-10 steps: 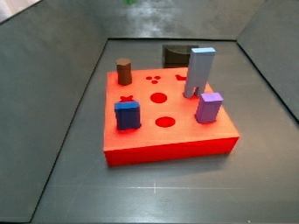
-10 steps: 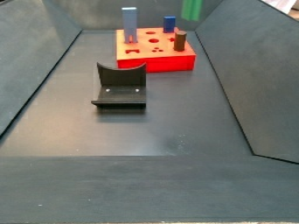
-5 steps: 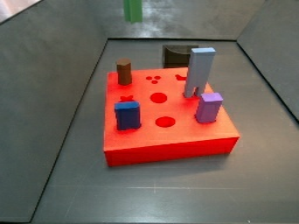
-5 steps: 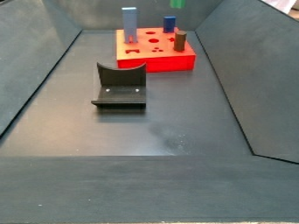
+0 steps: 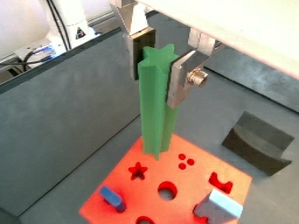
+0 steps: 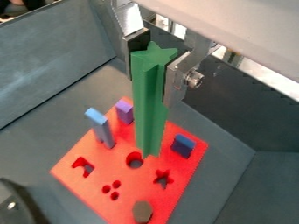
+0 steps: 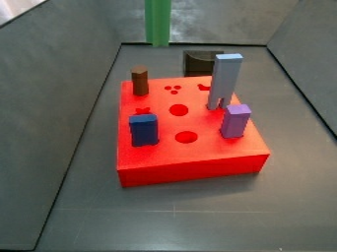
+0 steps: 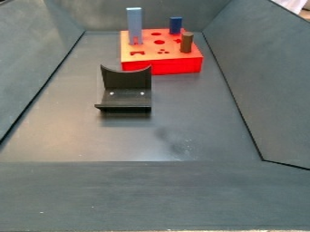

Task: Pick up the star object. Move up. Move to above the board. Insert the star object.
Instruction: Insert the star object.

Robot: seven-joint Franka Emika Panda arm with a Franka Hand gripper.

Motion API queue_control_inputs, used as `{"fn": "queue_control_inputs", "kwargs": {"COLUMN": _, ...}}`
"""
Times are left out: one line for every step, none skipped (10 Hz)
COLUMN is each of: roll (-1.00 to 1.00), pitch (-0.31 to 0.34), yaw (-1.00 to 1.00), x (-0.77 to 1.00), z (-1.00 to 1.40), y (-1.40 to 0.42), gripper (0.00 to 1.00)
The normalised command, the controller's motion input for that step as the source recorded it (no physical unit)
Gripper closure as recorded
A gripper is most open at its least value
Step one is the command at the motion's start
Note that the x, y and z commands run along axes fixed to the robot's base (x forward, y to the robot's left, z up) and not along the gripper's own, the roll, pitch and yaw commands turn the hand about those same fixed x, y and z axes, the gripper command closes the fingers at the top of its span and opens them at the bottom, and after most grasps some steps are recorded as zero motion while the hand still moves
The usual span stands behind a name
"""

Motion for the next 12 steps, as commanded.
{"fn": "queue_control_inputs", "kwargs": {"roll": 0.0, "pitch": 0.004, "yaw": 0.0, "x": 0.0, "z": 0.0, "y": 0.0, "gripper": 1.0}}
{"fn": "queue_control_inputs", "kwargs": {"roll": 0.0, "pitch": 0.0, "yaw": -0.01, "x": -0.09, "z": -0.14, "y": 0.0, "gripper": 1.0}}
{"fn": "queue_control_inputs", "kwargs": {"roll": 0.0, "pitch": -0.01, "yaw": -0.05, "x": -0.23, "z": -0.41, "y": -0.08, "gripper": 1.0}}
{"fn": "queue_control_inputs", "kwargs": {"roll": -0.11, "pitch": -0.13, "yaw": -0.15, "x": -0.47, "z": -0.59, "y": -0.11, "gripper": 1.0}}
{"fn": "queue_control_inputs", "kwargs": {"roll": -0.14, "pitch": -0.146, "yaw": -0.07, "x": -0.22, "z": -0.56, "y": -0.03, "gripper": 1.0}}
{"fn": "queue_control_inputs", "kwargs": {"roll": 0.0, "pitch": -0.02, "yaw": 0.0, "x": 0.01, "z": -0.01, "y": 0.0, "gripper": 1.0}}
{"fn": "queue_control_inputs", "kwargs": {"roll": 0.0, "pitch": -0.02, "yaw": -0.26, "x": -0.16, "z": -0.37, "y": 0.0, "gripper": 1.0}}
{"fn": "queue_control_inputs", "kwargs": {"roll": 0.0, "pitch": 0.0, "yaw": -0.87, "x": -0.17, "z": -0.39, "y": -0.03, "gripper": 1.0}}
{"fn": "queue_control_inputs", "kwargs": {"roll": 0.0, "pitch": -0.013, "yaw": -0.97, "x": -0.07, "z": -0.43, "y": 0.0, "gripper": 1.0}}
{"fn": "queue_control_inputs", "kwargs": {"roll": 0.0, "pitch": 0.0, "yaw": -0.59, "x": -0.04, "z": -0.13, "y": 0.0, "gripper": 1.0}}
{"fn": "queue_control_inputs", "kwargs": {"roll": -0.02, "pitch": -0.067, "yaw": 0.0, "x": 0.05, "z": -0.09, "y": -0.06, "gripper": 1.0}}
{"fn": "queue_control_inputs", "kwargs": {"roll": -0.02, "pitch": 0.0, "yaw": -0.87, "x": 0.01, "z": -0.28, "y": -0.14, "gripper": 1.0}}
